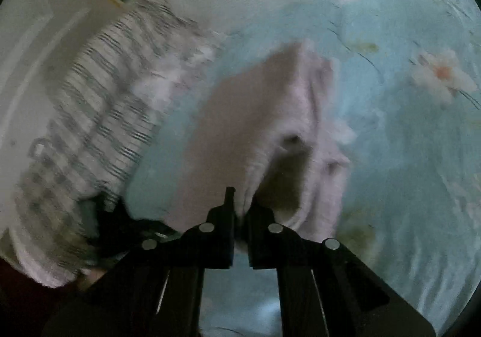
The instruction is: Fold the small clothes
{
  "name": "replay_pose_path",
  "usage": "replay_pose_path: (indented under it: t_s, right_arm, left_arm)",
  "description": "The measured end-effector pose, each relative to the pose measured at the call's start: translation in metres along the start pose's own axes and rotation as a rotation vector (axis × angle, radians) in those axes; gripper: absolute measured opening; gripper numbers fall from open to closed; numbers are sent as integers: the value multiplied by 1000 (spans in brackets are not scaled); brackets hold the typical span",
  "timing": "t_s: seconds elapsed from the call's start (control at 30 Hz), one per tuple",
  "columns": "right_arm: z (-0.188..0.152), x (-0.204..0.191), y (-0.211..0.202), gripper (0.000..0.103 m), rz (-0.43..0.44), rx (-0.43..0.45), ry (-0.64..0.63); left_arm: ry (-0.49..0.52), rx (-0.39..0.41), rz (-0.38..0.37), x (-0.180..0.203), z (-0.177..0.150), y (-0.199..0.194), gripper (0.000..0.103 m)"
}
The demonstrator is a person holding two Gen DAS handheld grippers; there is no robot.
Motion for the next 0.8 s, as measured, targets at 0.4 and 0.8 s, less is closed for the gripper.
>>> replay_pose_path:
  t_s: [0.4,0.8]
  right_arm:
    - [-22,24,-19,17,-124,-8,101]
    - [32,-7,47,7,-207,60,83]
  left_arm:
    - [41,-45,-50,5,-2,-29,21]
    - [65,-39,-195,28,44,13,23]
Point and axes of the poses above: each gripper's, at about its wrist camera, not at the fingertips, and y roughly the way its jaws point, x to its right, z to its top, the point moved 2 cm from there along y, roughly the way its jaws point, and after that the axes turned 11 degrees about -z, right-handed, at the moved point
